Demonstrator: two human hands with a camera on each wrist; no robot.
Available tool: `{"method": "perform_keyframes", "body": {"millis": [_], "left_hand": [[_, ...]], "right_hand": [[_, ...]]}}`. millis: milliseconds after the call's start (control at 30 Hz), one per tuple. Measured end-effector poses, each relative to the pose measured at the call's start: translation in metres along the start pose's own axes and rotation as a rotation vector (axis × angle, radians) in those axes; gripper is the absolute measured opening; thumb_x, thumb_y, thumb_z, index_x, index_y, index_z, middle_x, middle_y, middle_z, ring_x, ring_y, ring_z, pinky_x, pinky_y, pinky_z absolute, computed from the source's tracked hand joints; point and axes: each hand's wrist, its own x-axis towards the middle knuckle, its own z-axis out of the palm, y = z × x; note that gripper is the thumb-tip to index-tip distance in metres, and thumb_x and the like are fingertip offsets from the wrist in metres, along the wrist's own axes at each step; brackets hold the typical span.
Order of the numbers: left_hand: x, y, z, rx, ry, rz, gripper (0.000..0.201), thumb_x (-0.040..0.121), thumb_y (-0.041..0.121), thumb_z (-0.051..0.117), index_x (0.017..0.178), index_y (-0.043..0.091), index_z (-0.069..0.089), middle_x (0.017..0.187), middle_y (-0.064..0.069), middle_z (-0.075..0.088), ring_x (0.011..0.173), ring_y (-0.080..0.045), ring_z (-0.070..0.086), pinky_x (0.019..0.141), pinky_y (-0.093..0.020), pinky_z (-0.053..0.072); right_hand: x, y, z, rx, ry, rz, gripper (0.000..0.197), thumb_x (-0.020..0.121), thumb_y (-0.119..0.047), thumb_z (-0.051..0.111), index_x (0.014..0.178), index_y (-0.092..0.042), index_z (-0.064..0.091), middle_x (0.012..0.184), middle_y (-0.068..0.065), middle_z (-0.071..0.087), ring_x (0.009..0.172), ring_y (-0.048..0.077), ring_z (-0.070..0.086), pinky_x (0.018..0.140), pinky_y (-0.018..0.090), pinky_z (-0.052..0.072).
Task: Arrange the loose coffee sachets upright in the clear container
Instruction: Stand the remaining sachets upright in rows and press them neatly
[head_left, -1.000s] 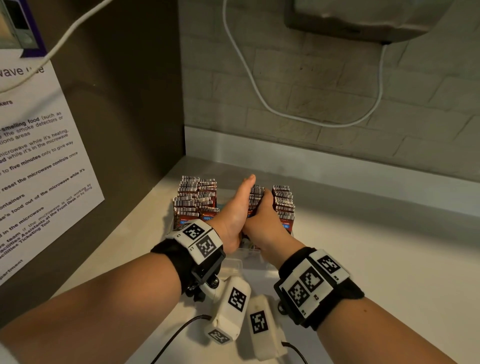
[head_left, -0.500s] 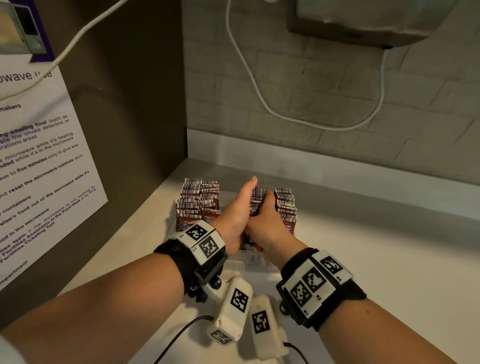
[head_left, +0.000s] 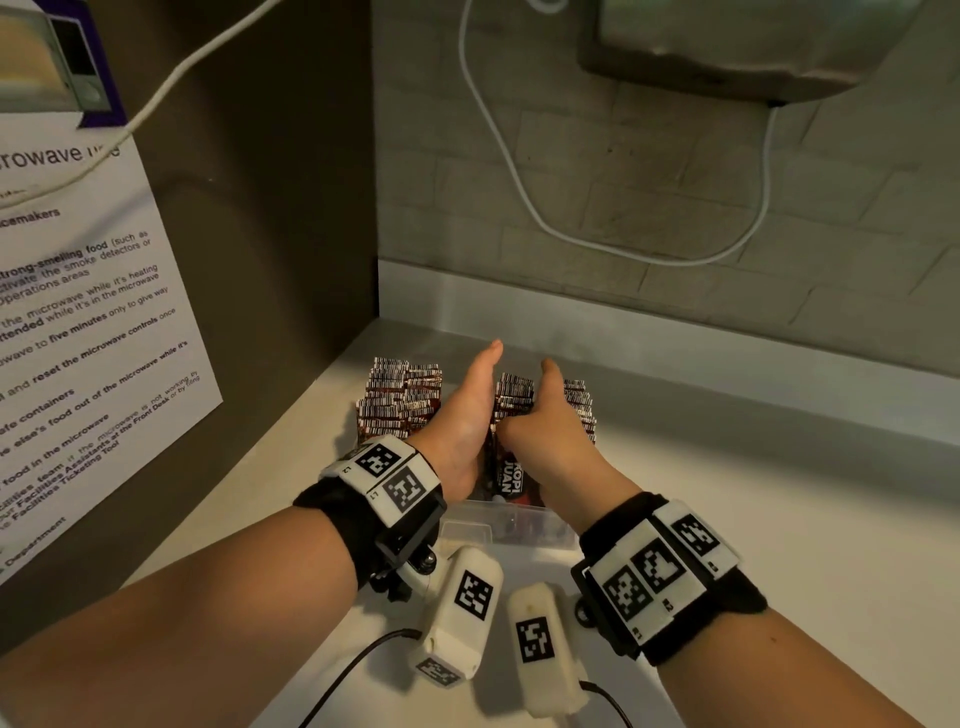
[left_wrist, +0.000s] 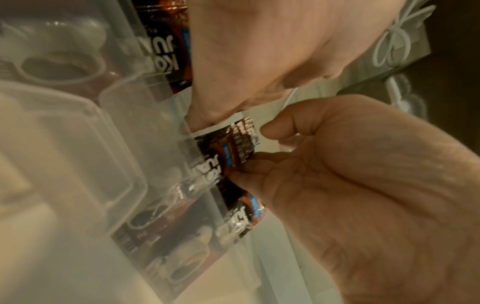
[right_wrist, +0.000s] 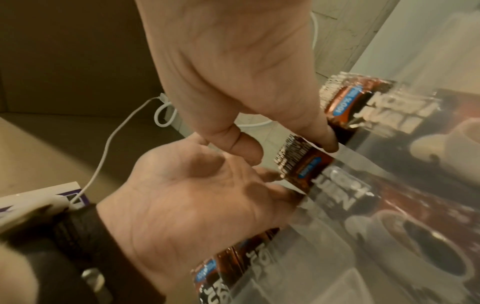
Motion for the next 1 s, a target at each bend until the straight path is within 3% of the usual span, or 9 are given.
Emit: {"method": "perform_keyframes", "body": {"millis": [167, 267, 367, 500, 600, 667, 833, 900, 1000], "left_hand": [[-0.003, 0.015, -0.012, 0.076, 0.034, 0.171, 0.059, 0.096, 0.052, 0.038, 0.149, 0.027, 0.033, 0.157, 0.006, 0.028, 0.137, -0.006, 0.03, 0.11, -0.028, 0.022], [-0.004, 0.026, -0.034, 0.241, 0.163, 0.397, 0.032, 0.096, 0.033, 0.053, 0.124, 0.02, 0.061, 0.13, 0.0, 0.06, 0.12, -0.016, 0.054, 0.104, -0.032, 0.039], [-0.008, 0.033, -0.062, 0.401, 0.402, 0.588, 0.014, 0.091, 0.019, 0.06, 0.101, 0.023, 0.069, 0.102, 0.008, 0.067, 0.097, -0.007, 0.06, 0.089, -0.028, 0.046], [-0.006, 0.017, -0.101, 0.44, 0.586, 0.486, 0.033, 0.092, 0.021, 0.056, 0.125, 0.023, 0.059, 0.117, 0.006, 0.06, 0.102, -0.011, 0.055, 0.088, -0.034, 0.045], [-0.008, -0.001, -0.11, 0.302, 0.529, 0.328, 0.05, 0.095, 0.027, 0.054, 0.143, 0.023, 0.042, 0.134, -0.001, 0.05, 0.099, -0.009, 0.049, 0.08, -0.027, 0.036], [-0.01, -0.014, -0.109, 0.226, 0.396, 0.316, 0.057, 0.093, 0.026, 0.058, 0.145, 0.031, 0.036, 0.13, 0.003, 0.05, 0.098, -0.008, 0.052, 0.076, -0.024, 0.04], [-0.005, -0.037, -0.115, 0.437, 0.228, 0.458, 0.05, 0.072, 0.02, 0.072, 0.109, 0.053, 0.065, 0.144, 0.007, 0.04, 0.13, -0.012, 0.043, 0.107, -0.036, 0.041], [-0.001, -0.041, -0.118, 0.421, 0.251, 0.471, 0.044, 0.079, 0.005, 0.068, 0.099, 0.044, 0.072, 0.148, 0.008, 0.032, 0.134, -0.009, 0.034, 0.113, -0.036, 0.034], [0.004, -0.045, -0.12, 0.354, 0.261, 0.493, 0.034, 0.086, -0.008, 0.058, 0.098, 0.019, 0.074, 0.133, 0.005, 0.05, 0.122, -0.015, 0.052, 0.108, -0.043, 0.041]], "right_hand": [[-0.012, -0.016, -0.018, -0.053, 0.129, -0.191, 0.076, 0.087, 0.005, 0.05, 0.15, -0.022, 0.019, 0.106, 0.001, 0.047, 0.068, 0.005, 0.052, 0.064, 0.02, 0.051], [-0.015, -0.024, -0.021, -0.046, 0.26, -0.336, 0.055, 0.085, 0.006, 0.051, 0.135, -0.015, 0.044, 0.12, 0.006, 0.056, 0.089, 0.01, 0.058, 0.082, 0.023, 0.048], [-0.013, -0.024, -0.011, -0.12, 0.238, -0.4, 0.034, 0.081, 0.005, 0.053, 0.11, -0.011, 0.061, 0.095, 0.002, 0.061, 0.09, 0.018, 0.059, 0.081, 0.031, 0.05], [-0.01, -0.017, 0.011, -0.316, -0.039, -0.31, 0.029, 0.085, -0.001, 0.059, 0.112, -0.011, 0.062, 0.089, -0.003, 0.058, 0.074, 0.013, 0.056, 0.061, 0.019, 0.042], [-0.007, -0.009, 0.028, -0.419, -0.147, -0.273, 0.037, 0.085, -0.001, 0.064, 0.119, -0.012, 0.057, 0.106, 0.001, 0.057, 0.064, 0.007, 0.053, 0.047, 0.012, 0.04], [-0.005, -0.008, 0.036, -0.493, -0.117, -0.332, 0.038, 0.082, -0.003, 0.067, 0.118, -0.012, 0.058, 0.116, 0.007, 0.056, 0.081, 0.014, 0.057, 0.062, 0.016, 0.046], [0.003, -0.006, 0.048, -0.496, -0.082, -0.362, 0.028, 0.081, -0.004, 0.067, 0.107, -0.011, 0.06, 0.103, 0.005, 0.061, 0.091, 0.019, 0.055, 0.072, 0.024, 0.041], [0.006, -0.005, 0.05, -0.501, -0.073, -0.36, 0.022, 0.081, -0.002, 0.065, 0.101, -0.012, 0.06, 0.095, 0.002, 0.059, 0.084, 0.018, 0.053, 0.067, 0.024, 0.038], [0.008, -0.003, 0.049, -0.478, -0.088, -0.343, 0.019, 0.082, 0.001, 0.063, 0.097, -0.009, 0.061, 0.089, 0.001, 0.057, 0.079, 0.018, 0.054, 0.061, 0.024, 0.04]]}}
